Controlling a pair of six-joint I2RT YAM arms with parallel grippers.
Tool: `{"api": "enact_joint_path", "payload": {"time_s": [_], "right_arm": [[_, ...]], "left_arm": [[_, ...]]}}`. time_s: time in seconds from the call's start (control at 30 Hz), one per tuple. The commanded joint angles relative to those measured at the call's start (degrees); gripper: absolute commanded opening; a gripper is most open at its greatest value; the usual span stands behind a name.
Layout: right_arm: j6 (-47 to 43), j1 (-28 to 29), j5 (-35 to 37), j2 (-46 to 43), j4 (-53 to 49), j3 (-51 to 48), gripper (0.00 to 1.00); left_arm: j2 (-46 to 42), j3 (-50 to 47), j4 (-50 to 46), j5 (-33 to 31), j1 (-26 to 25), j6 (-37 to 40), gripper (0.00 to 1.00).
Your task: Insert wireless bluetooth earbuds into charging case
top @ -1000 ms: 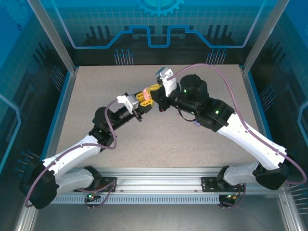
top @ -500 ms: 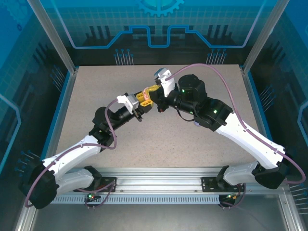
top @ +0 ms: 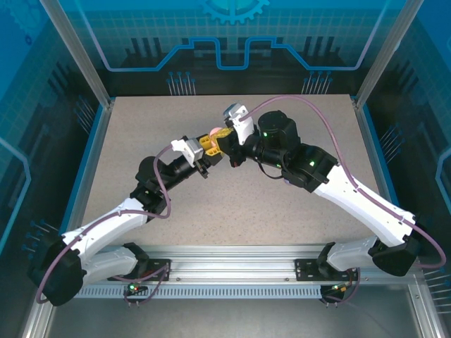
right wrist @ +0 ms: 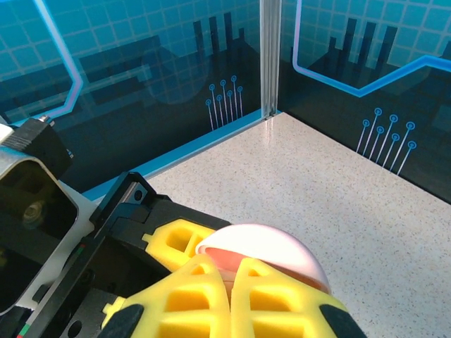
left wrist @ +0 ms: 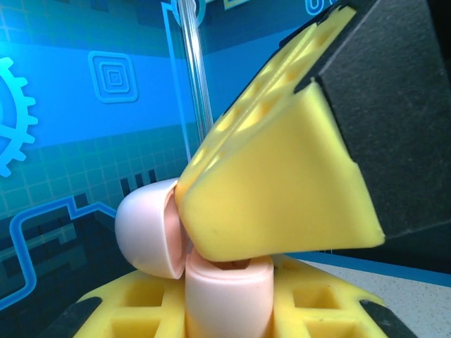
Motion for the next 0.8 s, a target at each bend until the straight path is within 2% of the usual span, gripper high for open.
{"api": "enact_joint_path", "payload": {"time_s": [0.0,0.1,0.33,0.43,0.6,0.77], "right_arm": [[-0.7,-0.3,-3.6,-0.6,-1.7,-0.3,0.03],[-0.3,-0.3,-3.0,-0.4,-2.1,0.5,0.12],[3.0,-0.6,-1.9,-0.4,-3.8,7.1,0.48],[4.7,-1.0,-2.9,-1.3,-4.3,9.5,0.59],[9.0,-3.1,-1.2,-4.5,-5.2,11.1,0.67],[17.1,-9.4,9.0,-6.0,-12.9,10.5,0.70]], "left_arm": [[-1.4,2.2,2.2,0.2,-0.5,1.3,0.00],[-1.2,2.1,2.0,0.1,-0.5,1.3,0.00],[-0.9,1.3,2.3,-0.3,-0.5,0.7,0.00],[-0.7,0.8,2.5,-0.7,-0.5,0.6,0.00],[-0.7,0.1,3.0,-1.1,-0.5,0.5,0.00],[-1.5,-0.3,3.3,-1.8,-0.6,0.9,0.00]]}}
